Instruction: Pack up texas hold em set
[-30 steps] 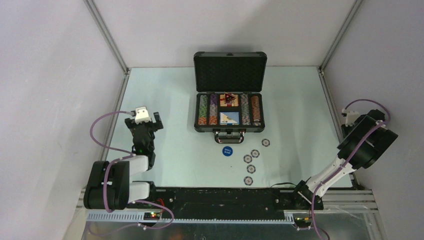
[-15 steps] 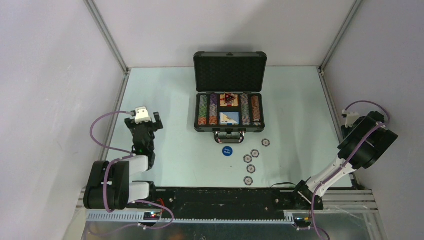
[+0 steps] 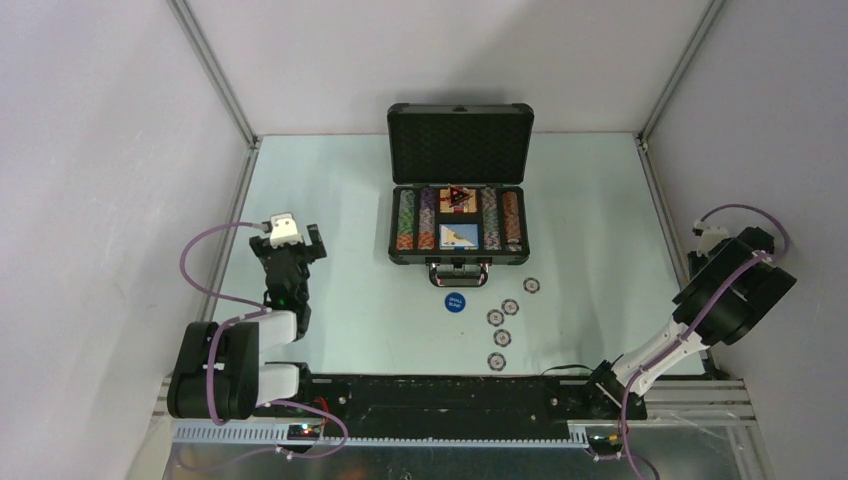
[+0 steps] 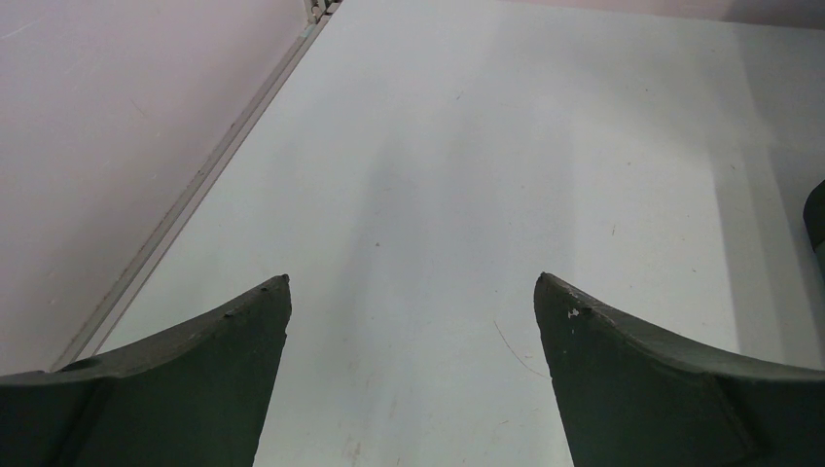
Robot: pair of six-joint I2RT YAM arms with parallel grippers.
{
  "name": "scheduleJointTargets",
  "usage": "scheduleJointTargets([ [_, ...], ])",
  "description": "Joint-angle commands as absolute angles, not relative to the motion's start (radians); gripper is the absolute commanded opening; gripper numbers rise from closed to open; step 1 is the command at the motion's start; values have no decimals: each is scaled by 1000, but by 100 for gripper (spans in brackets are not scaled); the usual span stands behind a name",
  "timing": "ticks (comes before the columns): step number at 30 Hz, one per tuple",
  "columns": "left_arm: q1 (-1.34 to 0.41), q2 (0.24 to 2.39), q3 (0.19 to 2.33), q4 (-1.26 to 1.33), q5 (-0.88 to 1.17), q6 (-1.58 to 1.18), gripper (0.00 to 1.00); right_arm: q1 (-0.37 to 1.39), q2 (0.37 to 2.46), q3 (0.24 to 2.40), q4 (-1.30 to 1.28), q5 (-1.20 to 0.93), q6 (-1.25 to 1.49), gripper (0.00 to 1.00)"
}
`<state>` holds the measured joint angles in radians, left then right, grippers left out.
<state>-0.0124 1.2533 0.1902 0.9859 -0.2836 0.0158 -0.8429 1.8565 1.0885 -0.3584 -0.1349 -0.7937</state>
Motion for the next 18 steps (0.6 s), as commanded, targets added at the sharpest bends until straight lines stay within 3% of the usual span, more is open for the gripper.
scheduleJointTargets([
  [1, -3, 1249, 192, 1042, -287, 8, 100, -930, 1783, 1073, -287, -168, -749, 26],
  [14, -3, 1249, 193, 1042, -287, 7, 100, -882, 1755, 1071, -305, -216, -659, 29],
  [18, -3, 1249, 192, 1042, -288, 8, 100, -855, 1761, 1071, -261, -196, -560, 26],
])
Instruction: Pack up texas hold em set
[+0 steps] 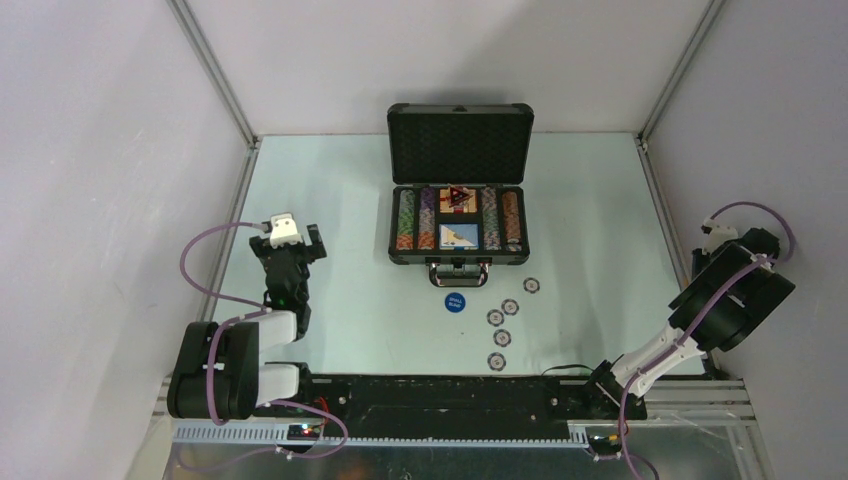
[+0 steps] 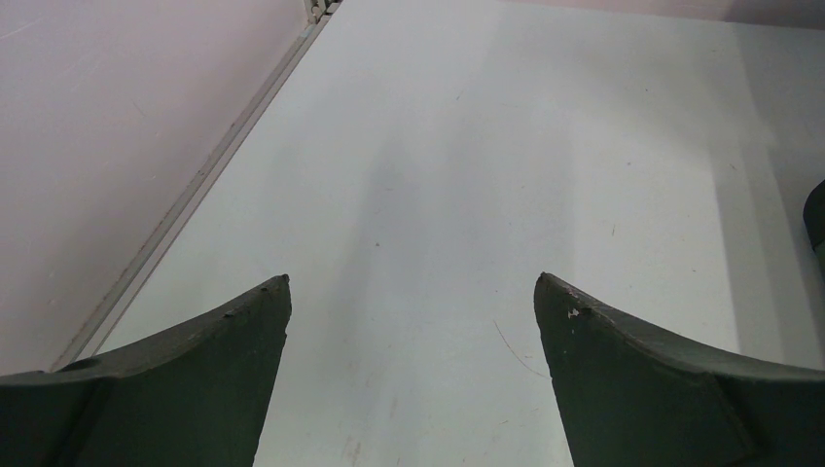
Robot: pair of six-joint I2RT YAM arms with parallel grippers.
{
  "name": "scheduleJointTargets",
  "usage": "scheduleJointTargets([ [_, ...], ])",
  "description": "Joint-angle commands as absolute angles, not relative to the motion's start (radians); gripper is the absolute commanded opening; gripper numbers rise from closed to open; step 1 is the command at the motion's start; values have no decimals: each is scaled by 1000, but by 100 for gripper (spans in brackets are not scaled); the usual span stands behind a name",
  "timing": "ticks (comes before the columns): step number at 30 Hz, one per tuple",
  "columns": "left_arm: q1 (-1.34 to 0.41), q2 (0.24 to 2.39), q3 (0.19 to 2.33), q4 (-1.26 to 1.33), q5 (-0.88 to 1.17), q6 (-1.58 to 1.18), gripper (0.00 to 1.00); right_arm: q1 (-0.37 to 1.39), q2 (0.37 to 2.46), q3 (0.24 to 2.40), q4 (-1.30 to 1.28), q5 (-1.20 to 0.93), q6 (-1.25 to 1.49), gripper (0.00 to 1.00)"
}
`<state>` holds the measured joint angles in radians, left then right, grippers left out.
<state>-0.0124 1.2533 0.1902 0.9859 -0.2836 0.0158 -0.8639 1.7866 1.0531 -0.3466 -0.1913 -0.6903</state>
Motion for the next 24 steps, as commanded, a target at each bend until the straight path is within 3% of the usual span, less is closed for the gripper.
scheduleJointTargets([
  [1, -3, 1249, 193, 1041, -287, 8, 100, -852, 1759, 1071, -239, -187, -545, 25],
  [13, -3, 1249, 193, 1042, -288, 7, 99, -806, 1810, 1102, -247, -113, -485, 23],
  [16, -3, 1249, 192, 1041, -287, -13, 98, -819, 1822, 1102, -220, -93, -452, 18],
  [17, -3, 1248, 192, 1042, -287, -13, 98, -910, 1823, 1102, -213, -88, -435, 17],
  [24, -3, 1249, 192, 1041, -288, -14, 98, -806, 1843, 1103, -180, -44, -422, 21],
])
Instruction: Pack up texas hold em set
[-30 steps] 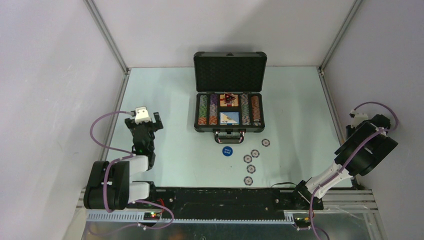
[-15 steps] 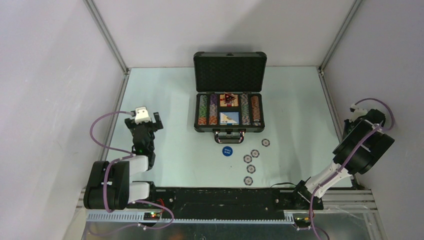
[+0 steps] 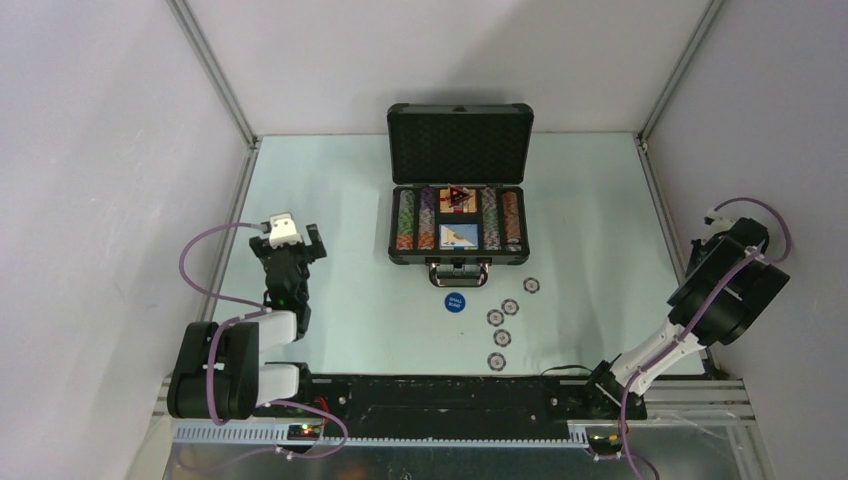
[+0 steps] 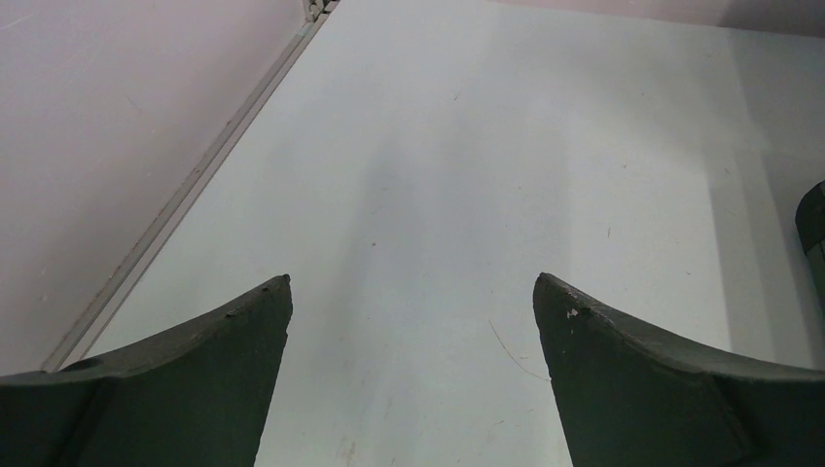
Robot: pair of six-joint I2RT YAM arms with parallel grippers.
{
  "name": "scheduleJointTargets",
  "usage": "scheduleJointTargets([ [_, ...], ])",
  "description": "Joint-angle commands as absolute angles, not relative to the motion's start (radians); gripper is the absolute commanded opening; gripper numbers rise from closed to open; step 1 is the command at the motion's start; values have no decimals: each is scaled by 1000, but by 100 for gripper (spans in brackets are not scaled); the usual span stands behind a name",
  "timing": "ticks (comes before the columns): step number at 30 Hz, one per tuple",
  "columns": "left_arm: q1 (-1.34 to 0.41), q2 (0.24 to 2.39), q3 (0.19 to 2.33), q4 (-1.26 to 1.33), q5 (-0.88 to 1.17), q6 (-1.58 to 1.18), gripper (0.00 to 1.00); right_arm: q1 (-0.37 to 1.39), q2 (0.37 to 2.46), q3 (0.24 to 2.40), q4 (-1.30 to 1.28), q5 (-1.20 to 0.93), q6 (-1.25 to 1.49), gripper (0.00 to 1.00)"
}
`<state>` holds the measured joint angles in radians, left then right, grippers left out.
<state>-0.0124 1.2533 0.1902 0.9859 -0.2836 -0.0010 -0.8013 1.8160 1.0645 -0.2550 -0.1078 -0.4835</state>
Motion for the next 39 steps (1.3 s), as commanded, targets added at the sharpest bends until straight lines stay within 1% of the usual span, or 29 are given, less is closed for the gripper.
scheduleJointTargets([
  [1, -3, 1249, 192, 1041, -287, -13, 98, -806, 1844, 1103, -179, -45, -422, 21],
  [5, -3, 1249, 193, 1041, -287, -14, 98, -807, 1855, 1103, -170, -55, -411, 26],
  [8, -3, 1249, 192, 1042, -287, -14, 98, -804, 1863, 1102, -158, -56, -403, 28],
  [22, -3, 1249, 193, 1041, -288, -13, 98, -795, 1921, 1127, -168, -37, -423, 26],
  [39, -3, 1249, 192, 1042, -287, -14, 98, -840, 1931, 1127, -277, 0, -562, 27],
])
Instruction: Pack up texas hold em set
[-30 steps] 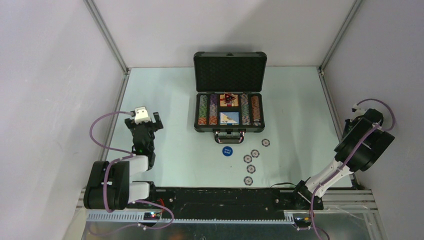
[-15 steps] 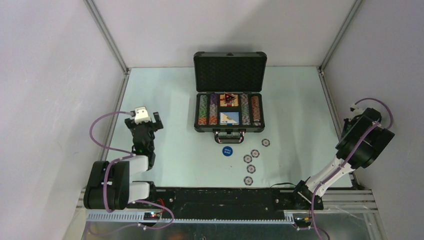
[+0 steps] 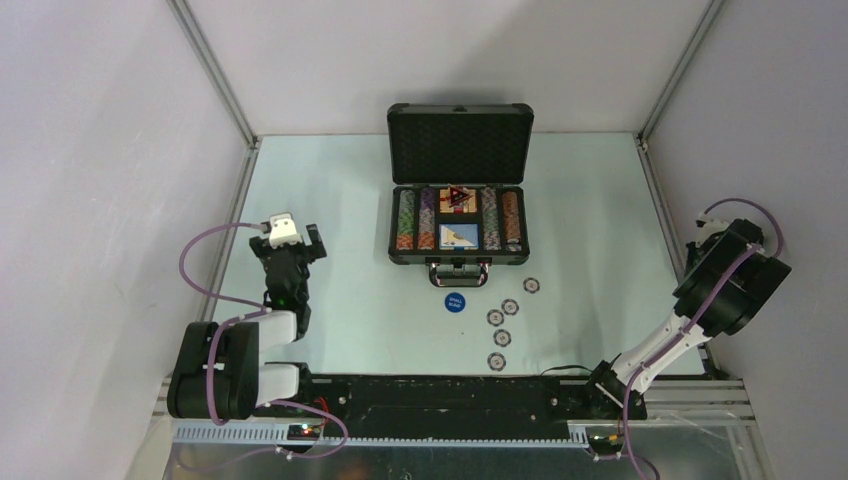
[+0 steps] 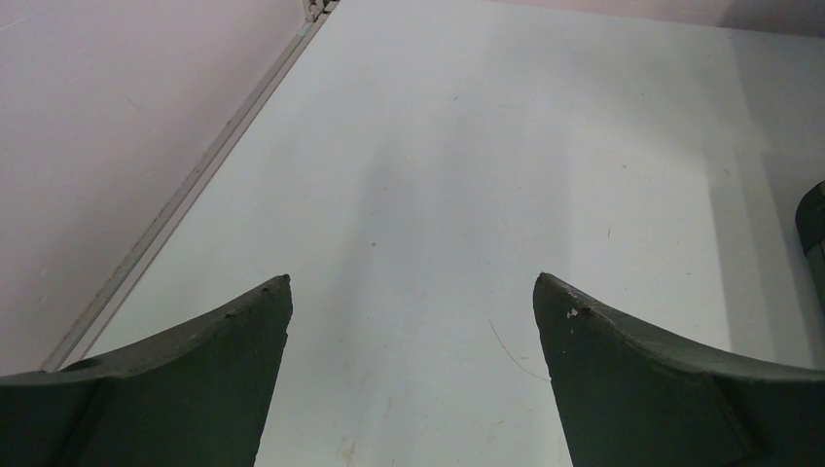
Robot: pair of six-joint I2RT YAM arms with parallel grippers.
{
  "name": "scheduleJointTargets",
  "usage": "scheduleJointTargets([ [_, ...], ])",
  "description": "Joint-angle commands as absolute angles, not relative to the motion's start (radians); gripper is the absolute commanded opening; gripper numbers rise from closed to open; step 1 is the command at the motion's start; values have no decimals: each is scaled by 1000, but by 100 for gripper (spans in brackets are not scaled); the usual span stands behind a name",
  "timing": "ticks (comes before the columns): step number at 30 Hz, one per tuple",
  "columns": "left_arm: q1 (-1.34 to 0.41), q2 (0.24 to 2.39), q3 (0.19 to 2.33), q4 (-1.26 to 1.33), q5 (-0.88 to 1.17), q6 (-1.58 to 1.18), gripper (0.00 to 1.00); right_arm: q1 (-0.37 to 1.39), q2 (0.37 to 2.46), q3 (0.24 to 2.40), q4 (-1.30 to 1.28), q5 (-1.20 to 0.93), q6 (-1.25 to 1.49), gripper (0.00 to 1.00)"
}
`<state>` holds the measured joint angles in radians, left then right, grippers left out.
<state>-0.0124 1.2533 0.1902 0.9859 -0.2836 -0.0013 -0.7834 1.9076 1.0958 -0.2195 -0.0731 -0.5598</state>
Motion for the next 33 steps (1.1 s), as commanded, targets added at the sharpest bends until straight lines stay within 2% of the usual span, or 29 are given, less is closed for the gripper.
scheduleJointTargets([
  [1, -3, 1249, 192, 1042, -287, -14, 98, -848, 1926, 1126, -282, 0, -573, 27],
  [11, -3, 1249, 193, 1042, -288, -14, 98, -890, 1893, 1126, -356, -4, -628, 30],
  [33, -3, 1248, 193, 1042, -288, -14, 98, -965, 1891, 1081, -422, 0, -765, 30],
])
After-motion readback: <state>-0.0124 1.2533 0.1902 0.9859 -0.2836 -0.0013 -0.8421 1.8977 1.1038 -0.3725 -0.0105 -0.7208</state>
